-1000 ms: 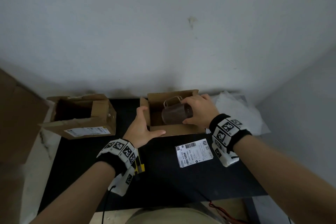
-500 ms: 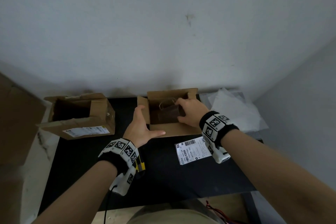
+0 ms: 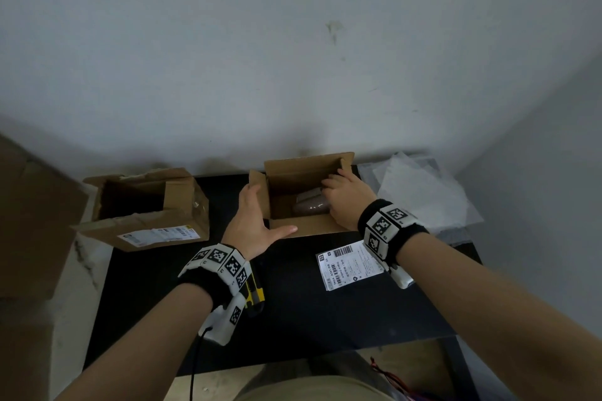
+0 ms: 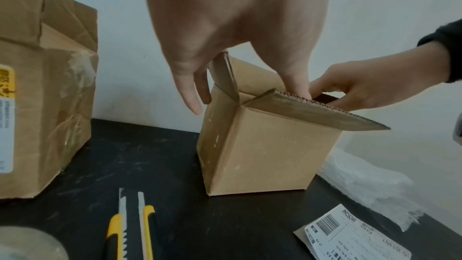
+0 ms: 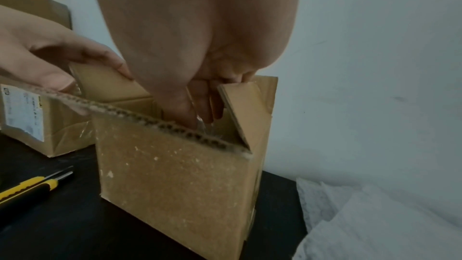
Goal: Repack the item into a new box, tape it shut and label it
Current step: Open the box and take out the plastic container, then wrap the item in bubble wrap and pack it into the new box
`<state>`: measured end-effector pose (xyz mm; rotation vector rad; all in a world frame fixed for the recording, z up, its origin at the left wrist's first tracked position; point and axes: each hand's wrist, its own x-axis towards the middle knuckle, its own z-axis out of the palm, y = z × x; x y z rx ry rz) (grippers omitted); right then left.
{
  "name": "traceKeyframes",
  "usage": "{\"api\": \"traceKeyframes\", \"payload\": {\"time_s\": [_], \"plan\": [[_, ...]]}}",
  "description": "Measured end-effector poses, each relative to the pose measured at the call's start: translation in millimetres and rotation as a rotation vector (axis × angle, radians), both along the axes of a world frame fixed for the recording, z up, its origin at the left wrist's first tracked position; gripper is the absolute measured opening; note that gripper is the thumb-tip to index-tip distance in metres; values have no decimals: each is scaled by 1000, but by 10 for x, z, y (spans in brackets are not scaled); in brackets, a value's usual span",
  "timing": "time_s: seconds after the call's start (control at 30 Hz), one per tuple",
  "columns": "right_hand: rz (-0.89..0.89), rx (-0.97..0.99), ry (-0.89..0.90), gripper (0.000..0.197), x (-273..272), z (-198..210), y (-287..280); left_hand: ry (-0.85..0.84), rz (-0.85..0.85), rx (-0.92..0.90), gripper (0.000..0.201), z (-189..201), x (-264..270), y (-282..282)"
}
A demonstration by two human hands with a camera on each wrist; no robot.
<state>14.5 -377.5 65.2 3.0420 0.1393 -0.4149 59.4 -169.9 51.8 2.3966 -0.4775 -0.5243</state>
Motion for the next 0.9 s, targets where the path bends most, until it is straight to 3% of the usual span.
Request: {"api": "traceKeyframes", "payload": {"time_s": [0.2, 0.47, 0.63, 0.9], "plan": [[-78, 141, -100, 39, -126, 22, -30, -123, -79, 5, 85, 25, 12, 16], [-293, 316, -230, 34, -321, 222, -75, -369, -262, 156, 45, 179, 56, -142], [-427, 312, -211, 28, -454, 332, -162, -435, -402, 99, 34, 381, 26, -456], [-600, 225, -142, 34, -876, 455, -588, -427, -617, -19, 29, 508, -237, -1206]]}}
